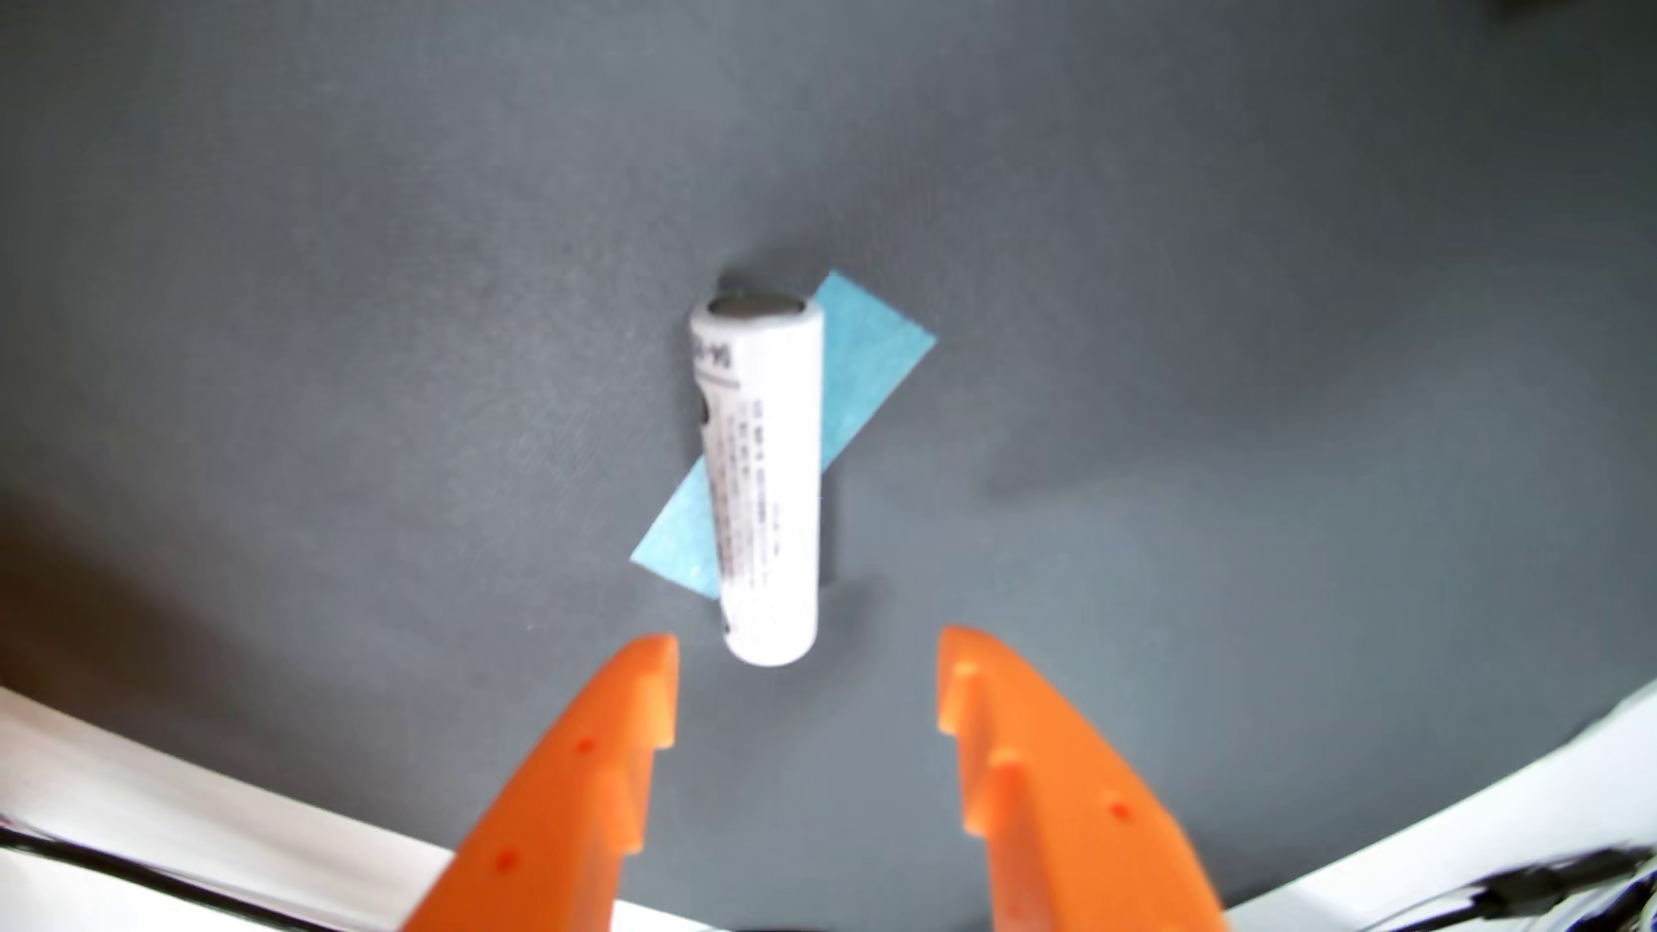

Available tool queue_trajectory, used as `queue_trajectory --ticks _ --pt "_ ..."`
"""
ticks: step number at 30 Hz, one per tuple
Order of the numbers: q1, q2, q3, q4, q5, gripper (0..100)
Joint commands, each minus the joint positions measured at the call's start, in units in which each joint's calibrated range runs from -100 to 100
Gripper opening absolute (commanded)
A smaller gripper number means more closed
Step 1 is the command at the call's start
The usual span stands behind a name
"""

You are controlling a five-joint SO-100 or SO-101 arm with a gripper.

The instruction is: Insert Battery

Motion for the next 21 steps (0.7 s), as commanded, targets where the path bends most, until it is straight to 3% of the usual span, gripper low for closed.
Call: queue_trajectory --ticks 1,21 --pt "2.19 0.2 -2.98 0.3 0.21 17" --pt "1.01 4.45 -2.98 0.3 0.26 17"
